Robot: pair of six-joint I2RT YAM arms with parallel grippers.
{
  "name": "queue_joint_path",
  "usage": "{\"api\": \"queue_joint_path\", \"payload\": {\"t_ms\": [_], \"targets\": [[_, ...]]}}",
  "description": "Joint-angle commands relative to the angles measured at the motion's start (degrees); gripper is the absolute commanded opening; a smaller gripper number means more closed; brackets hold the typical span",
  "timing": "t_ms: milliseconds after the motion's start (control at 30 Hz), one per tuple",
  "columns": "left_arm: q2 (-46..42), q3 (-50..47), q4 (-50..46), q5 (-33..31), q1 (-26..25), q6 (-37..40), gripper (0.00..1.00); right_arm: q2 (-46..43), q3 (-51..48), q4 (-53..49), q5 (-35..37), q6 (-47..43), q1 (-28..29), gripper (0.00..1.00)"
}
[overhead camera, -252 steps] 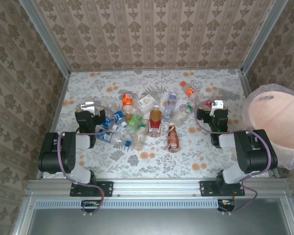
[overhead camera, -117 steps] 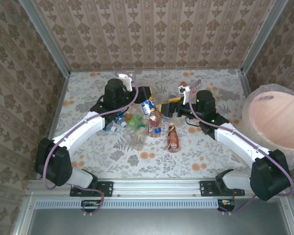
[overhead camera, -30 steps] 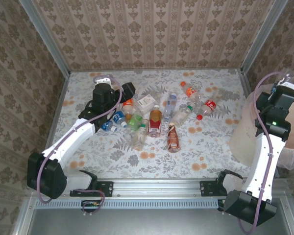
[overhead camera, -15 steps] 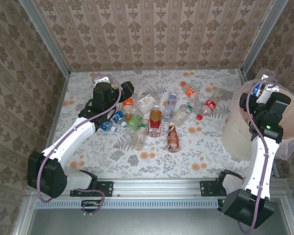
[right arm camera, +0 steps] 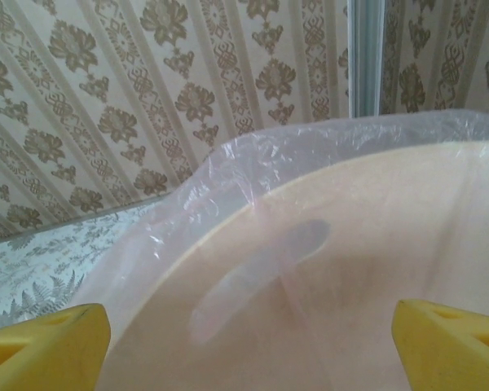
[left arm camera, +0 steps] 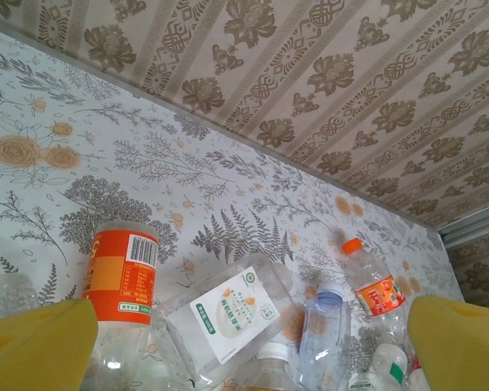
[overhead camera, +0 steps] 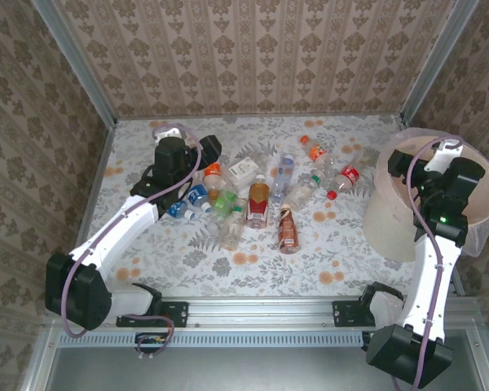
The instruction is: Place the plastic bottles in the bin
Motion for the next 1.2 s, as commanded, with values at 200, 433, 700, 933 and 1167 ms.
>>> {"api": "queue_joint_path", "payload": {"t_ms": [200, 433, 700, 933, 1167], "targets": [[-2.2, -0.9, -6.5, -5.7, 2.9, -3.4, 1.00, -3.0, 5.0, -1.1, -2.8, 8.4, 5.2, 0.94], [-2.9, -1.7, -11.6, -7.0, 4.7, -5.3, 1.00, -0.4, 11.7, -9.0, 7.2, 4.5, 22.6, 0.97], [-6.8, -6.9, -12.2, -11.1, 7.4, -10.7, 1.00, 5.8, 13.1, -12.7, 13.5, 3.6, 40.8, 0.97], [-9.0, -9.6, -13.5, -12.5, 9.6, -14.1, 1.00, 13.3, 10.7, -16.3, 22.5, 7.3, 53.4, 1.00], [-8.9, -9.8, -14.9, -11.3, 11.0, -15.0, 1.00, 24.0, 4.5, -15.6, 23.5, 22.2, 58.6, 1.00]]}}
